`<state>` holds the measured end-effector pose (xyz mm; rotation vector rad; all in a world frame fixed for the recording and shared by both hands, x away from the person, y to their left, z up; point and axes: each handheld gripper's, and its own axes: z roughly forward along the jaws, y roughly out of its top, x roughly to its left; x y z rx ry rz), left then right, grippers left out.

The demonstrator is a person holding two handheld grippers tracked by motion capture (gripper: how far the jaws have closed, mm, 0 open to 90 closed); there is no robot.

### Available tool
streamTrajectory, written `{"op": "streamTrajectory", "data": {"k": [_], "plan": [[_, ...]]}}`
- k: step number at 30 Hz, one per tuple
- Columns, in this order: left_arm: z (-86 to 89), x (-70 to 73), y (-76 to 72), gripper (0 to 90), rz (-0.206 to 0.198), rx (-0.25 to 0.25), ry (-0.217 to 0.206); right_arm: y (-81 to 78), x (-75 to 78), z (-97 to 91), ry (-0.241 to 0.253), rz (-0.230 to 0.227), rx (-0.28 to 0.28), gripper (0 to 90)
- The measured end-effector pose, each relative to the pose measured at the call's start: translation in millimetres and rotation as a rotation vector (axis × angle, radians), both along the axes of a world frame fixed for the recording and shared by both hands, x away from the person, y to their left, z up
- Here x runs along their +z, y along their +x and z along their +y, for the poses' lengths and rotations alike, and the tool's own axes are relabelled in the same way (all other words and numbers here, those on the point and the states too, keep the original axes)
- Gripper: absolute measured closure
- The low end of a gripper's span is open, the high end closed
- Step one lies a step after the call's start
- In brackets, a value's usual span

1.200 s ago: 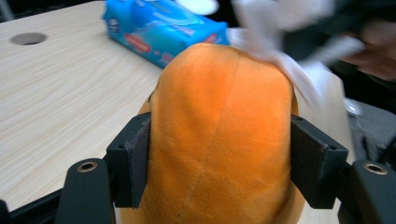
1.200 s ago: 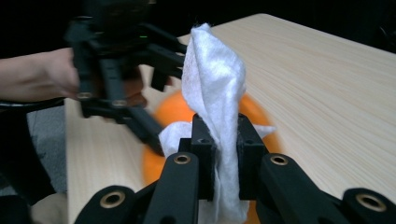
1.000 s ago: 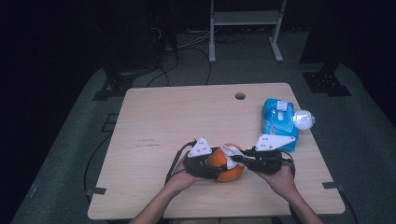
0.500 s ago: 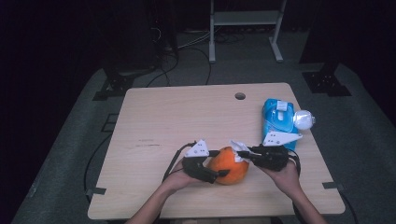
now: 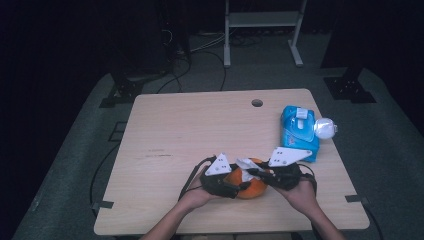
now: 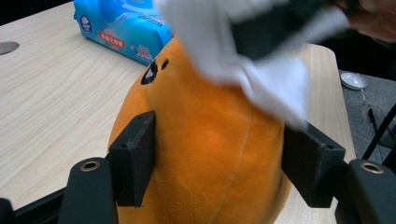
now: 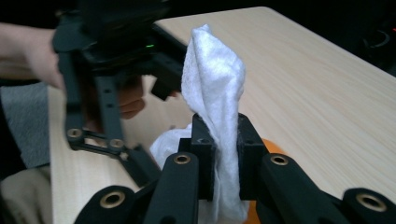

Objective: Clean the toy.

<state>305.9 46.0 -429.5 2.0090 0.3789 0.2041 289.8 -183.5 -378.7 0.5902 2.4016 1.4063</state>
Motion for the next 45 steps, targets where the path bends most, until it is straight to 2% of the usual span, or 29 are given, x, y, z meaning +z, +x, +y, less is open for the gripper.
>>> {"op": "streamTrajectory", "data": {"k": [3, 6, 7, 10, 13, 15, 17, 19, 20, 23, 27, 30, 33, 34, 36, 39, 41, 45], "plan": [[0.4, -0.6, 0.4, 30.9, 0.003, -0.006, -0.009, 7.3, -2.7, -15.4, 0.031, 0.04, -0.032, 80.7], [-0.9, -3.0, 3.4, 18.1, 0.034, -0.018, -0.032, 9.5, -7.0, -23.0, 0.053, 0.064, -0.042, 80.7], [-1.6, -3.9, 3.4, 17.4, 0.028, -0.012, -0.036, 9.1, -6.9, -23.0, 0.05, 0.062, -0.042, 80.7], [-3.1, -2.2, 1.6, 26.7, -0.006, 0.003, -0.014, 6.2, -4.5, -17.9, 0.043, 0.056, -0.033, 80.7], [-4.9, -0.9, 1.4, 30.0, 0.001, 0.045, -0.017, 1.0, -4.1, -5.5, 0.038, 0.05, 0.004, 80.7], [-5.4, -1.3, 0.7, 29.9, 0.009, 0.051, -0.019, -6.1, -5.6, 10.1, -0.001, 0.033, 0.049, 80.7], [-4.6, -1.5, 0.0, 30.0, 0.004, 0.035, -0.01, -10.3, -6.2, 18.9, -0.039, 0.01, 0.058, 80.7], [-3.8, -2.3, -0.6, 30.7, 0.004, -0.005, -0.002, -7.4, -5.3, 16.0, -0.022, 0.021, 0.051, 80.7], [-3.8, -3.0, -2.2, 31.0, -0.02, -0.021, 0.008, -5.1, -4.8, 13.2, -0.015, 0.023, 0.043, 80.7], [-4.5, -4.3, -8.5, 31.9, -0.072, -0.075, 0.041, 4.4, -3.0, -1.8, 0.02, 0.069, 0.014, 80.7], [-5.1, -5.0, -11.7, 32.0, -0.104, -0.112, 0.057, 14.8, -6.0, -19.6, 0.064, 0.15, 0.01, 80.6], [-3.4, -5.5, -10.9, 32.0, -0.12, -0.143, 0.061, 16.9, -7.0, -23.4, 0.076, 0.175, 0.01, 80.6], [-2.0, -5.6, -11.0, 32.3, -0.128, -0.139, 0.061, 18.6, -7.3, -25.7, 0.079, 0.18, 0.012, 80.6], [-1.6, -5.0, -10.7, 32.2, -0.126, -0.123, 0.061, 18.4, -7.1, -26.2, 0.076, 0.178, 0.01, 80.6], [-0.6, -4.6, -7.8, 31.4, -0.09, -0.089, 0.043, 18.1, -6.9, -27.6, 0.075, 0.167, 0.004, 80.6], [2.4, -6.3, -2.4, 31.0, -0.024, -0.058, 0.0, 18.8, -7.9, -30.2, 0.093, 0.176, -0.012, 80.6], [4.2, -6.7, 0.6, 31.0, 0.006, -0.047, -0.013, 19.8, -9.1, -31.2, 0.104, 0.182, -0.014, 80.6], [2.6, -6.0, 4.2, 30.7, 0.053, -0.002, -0.033, 15.9, -7.0, -25.6, 0.097, 0.146, -0.015, 80.6]]}}
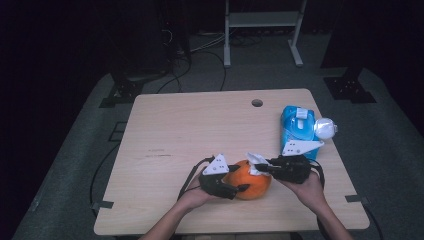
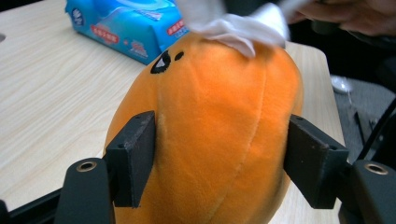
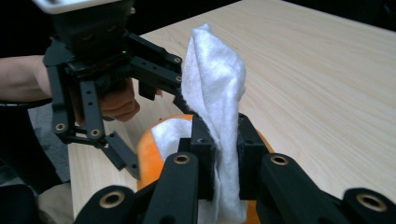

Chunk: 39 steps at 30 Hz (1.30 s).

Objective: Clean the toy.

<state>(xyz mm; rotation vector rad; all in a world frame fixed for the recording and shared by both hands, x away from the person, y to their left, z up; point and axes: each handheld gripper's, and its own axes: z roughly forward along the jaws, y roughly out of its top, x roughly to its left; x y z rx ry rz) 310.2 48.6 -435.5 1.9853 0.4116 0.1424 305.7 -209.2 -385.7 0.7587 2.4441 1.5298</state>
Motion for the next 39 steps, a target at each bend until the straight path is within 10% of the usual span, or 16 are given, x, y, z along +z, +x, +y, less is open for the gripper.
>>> {"op": "streamTrajectory", "data": {"k": [8, 18, 39], "plan": [[-0.5, -0.5, 2.6, 30.9, 0.025, 0.019, -0.013, -8.4, 1.7, 16.8, -0.025, -0.048, 0.036, 80.6], [12.1, -1.0, 6.5, 32.7, 0.015, -0.058, -0.023, 5.5, -4.9, -10.8, 0.025, -0.006, -0.026, 80.5], [5.6, 0.8, 5.0, 34.8, 0.049, 0.059, -0.066, -8.7, -1.5, 22.1, -0.027, -0.067, 0.042, 80.6]]}}
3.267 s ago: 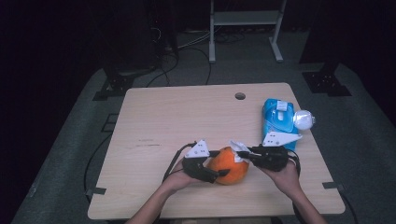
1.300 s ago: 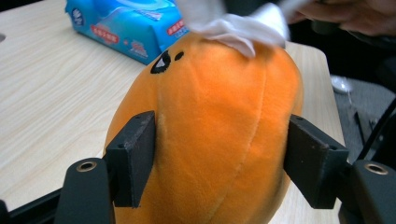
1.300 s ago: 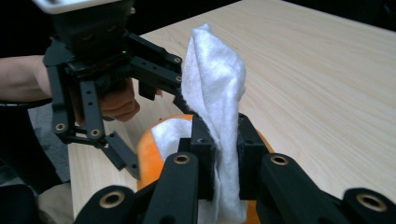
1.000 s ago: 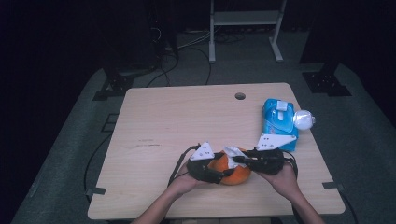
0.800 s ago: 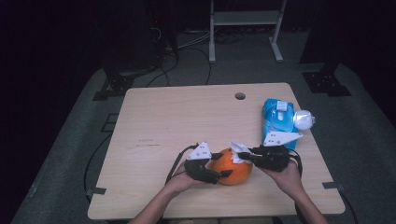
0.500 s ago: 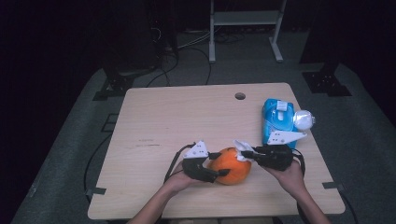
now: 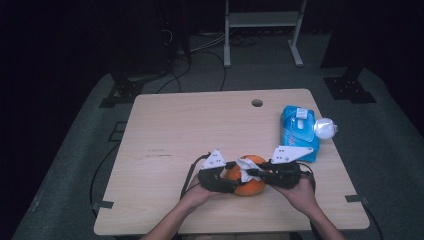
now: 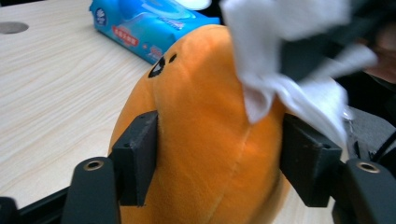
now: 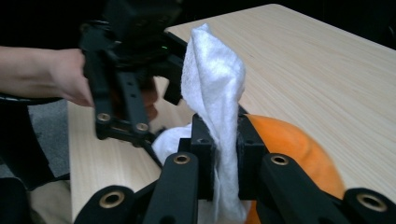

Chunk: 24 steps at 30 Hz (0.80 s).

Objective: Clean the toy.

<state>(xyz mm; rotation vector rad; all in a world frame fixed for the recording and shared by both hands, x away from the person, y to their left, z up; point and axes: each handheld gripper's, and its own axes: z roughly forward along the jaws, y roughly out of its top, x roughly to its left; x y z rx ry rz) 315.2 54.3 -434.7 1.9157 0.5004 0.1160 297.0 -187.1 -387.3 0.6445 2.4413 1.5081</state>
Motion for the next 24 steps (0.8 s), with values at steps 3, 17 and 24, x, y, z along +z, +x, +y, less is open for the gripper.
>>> {"op": "streamTrajectory", "data": {"k": [3, 17, 24], "plan": [[5.0, 0.8, 3.2, 36.7, 0.012, -0.012, -0.033, 6.8, 1.4, -15.7, 0.032, 0.008, -0.038, 80.6], [18.5, -6.0, 17.3, 35.4, 0.182, 0.101, -0.146, 0.9, 0.4, -18.4, 0.02, 0.003, -0.047, 80.5], [12.5, -1.7, 9.7, 28.2, 0.068, 0.036, -0.062, 3.7, -0.2, -14.1, -0.002, -0.006, -0.064, 80.5]]}}
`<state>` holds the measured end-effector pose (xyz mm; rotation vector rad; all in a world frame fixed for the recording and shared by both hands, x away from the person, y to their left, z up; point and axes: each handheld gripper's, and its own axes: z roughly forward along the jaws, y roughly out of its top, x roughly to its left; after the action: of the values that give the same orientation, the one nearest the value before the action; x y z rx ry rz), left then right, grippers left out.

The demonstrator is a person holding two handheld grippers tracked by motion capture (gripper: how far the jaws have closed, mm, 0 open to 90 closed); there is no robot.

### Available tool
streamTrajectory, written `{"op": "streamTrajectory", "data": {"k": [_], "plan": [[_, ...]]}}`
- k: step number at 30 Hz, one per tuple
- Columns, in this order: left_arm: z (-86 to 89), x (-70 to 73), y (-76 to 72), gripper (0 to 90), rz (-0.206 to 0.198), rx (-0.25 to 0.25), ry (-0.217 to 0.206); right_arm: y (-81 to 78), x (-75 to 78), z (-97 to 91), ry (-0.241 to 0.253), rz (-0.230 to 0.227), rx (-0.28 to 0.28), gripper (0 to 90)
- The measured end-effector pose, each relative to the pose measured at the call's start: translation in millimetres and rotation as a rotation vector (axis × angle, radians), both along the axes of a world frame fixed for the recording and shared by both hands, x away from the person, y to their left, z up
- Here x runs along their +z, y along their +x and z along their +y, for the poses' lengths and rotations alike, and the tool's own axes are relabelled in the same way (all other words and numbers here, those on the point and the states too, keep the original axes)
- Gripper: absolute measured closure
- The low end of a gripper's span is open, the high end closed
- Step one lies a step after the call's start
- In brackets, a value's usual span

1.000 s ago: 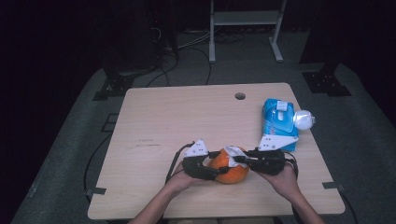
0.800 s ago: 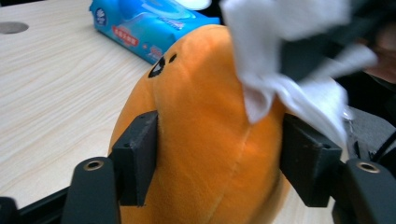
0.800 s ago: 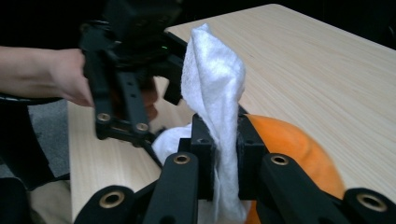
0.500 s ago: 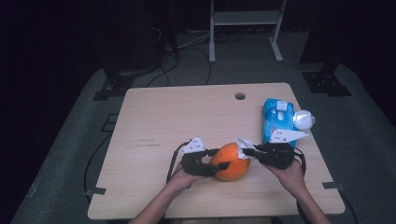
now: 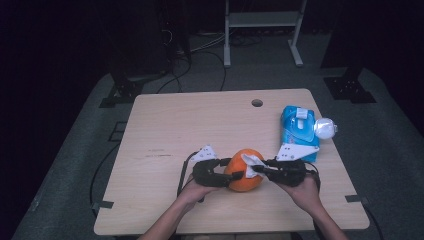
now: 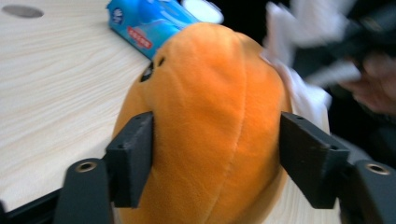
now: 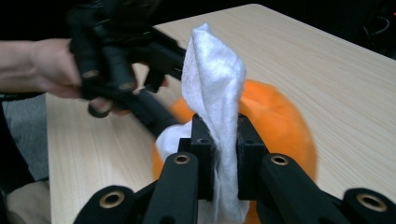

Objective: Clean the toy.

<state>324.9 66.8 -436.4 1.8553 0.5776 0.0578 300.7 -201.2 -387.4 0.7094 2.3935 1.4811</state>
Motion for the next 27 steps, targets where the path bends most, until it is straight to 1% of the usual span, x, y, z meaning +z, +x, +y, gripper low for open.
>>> {"op": "streamTrajectory", "data": {"k": [2, 3, 5, 6, 7, 9, 10, 11, 12, 14, 15, 16, 17, 18, 20, 21, 22, 24, 25, 26, 27], "plan": [[-3.6, -0.3, -1.5, 22.5, -0.066, -0.028, 0.056, 3.7, -1.5, -7.1, 0.024, 0.02, -0.011, 80.4], [-5.3, -1.5, -1.3, 18.9, -0.088, -0.026, 0.09, 5.0, -2.2, -9.9, 0.028, 0.034, -0.019, 80.3], [-9.3, -5.9, 0.3, 11.6, -0.088, -0.024, 0.113, 8.7, -3.6, -14.6, 0.047, 0.056, -0.018, 80.2], [-10.9, -7.9, 0.9, 10.2, -0.093, -0.022, 0.118, 9.7, -4.2, -15.6, 0.05, 0.054, -0.017, 80.2], [-12.5, -9.3, 1.0, 10.2, -0.094, -0.023, 0.114, 9.9, -4.5, -15.5, 0.048, 0.053, -0.017, 80.2], [-13.5, -8.1, -1.2, 17.2, -0.114, -0.025, 0.122, 7.7, -3.6, -13.5, 0.036, 0.039, -0.022, 80.3], [-13.5, -6.3, -3.3, 22.8, -0.134, -0.024, 0.127, 5.8, -2.3, -11.7, 0.032, 0.032, -0.02, 80.3], [-13.7, -4.3, -5.4, 26.6, -0.156, -0.027, 0.126, 3.8, -0.7, -9.7, 0.033, 0.027, -0.014, 80.3], [-14.6, -2.0, -7.6, 29.6, -0.167, -0.031, 0.129, 1.7, 0.8, -7.1, 0.041, 0.023, -0.004, 80.3], [-17.6, 2.9, -12.9, 32.6, -0.2, -0.054, 0.145, -3.3, 3.8, 1.2, 0.057, 0.017, 0.039, 80.3], [-18.6, 5.9, -15.9, 33.7, -0.217, -0.065, 0.151, -6.0, 5.3, 7.2, 0.045, 0.003, 0.06, 80.3], [-18.8, 9.4, -18.6, 34.8, -0.228, -0.072, 0.154, -9.2, 6.4, 13.3, 0.019, -0.01, 0.069, 80.3], [-17.6, 13.1, -20.3, 35.5, -0.234, -0.071, 0.16, -11.1, 6.8, 17.6, -0.004, -0.036, 0.071, 80.3], [-15.1, 16.9, -20.6, 36.3, -0.237, -0.065, 0.152, -11.9, 7.5, 18.1, -0.013, -0.045, 0.067, 80.4], [-9.1, 24.2, -19.8, 37.5, -0.234, -0.055, 0.132, -8.4, 8.6, 11.1, 0.01, -0.036, 0.046, 80.4], [-7.6, 26.2, -18.6, 37.6, -0.219, -0.063, 0.128, -5.5, 7.8, 6.0, 0.021, -0.024, 0.029, 80.4], [-7.1, 26.2, -17.0, 37.6, -0.209, -0.069, 0.136, -1.6, 5.7, 1.4, 0.031, -0.006, 0.017, 80.3], [-9.0, 19.7, -14.7, 37.6, -0.191, -0.069, 0.157, 6.0, -3.4, -2.5, 0.036, 0.053, 0.004, 80.3], [-9.9, 16.3, -13.6, 37.6, -0.181, -0.073, 0.157, 8.2, -9.0, -1.7, 0.033, 0.072, -0.001, 80.3], [-10.2, 15.2, -12.8, 37.2, -0.176, -0.071, 0.153, 8.2, -13.0, 0.5, 0.028, 0.079, -0.001, 80.3], [-10.1, 15.7, -12.5, 36.4, -0.177, -0.062, 0.152, 6.2, -13.6, 3.0, 0.025, 0.067, -0.003, 80.3]]}}
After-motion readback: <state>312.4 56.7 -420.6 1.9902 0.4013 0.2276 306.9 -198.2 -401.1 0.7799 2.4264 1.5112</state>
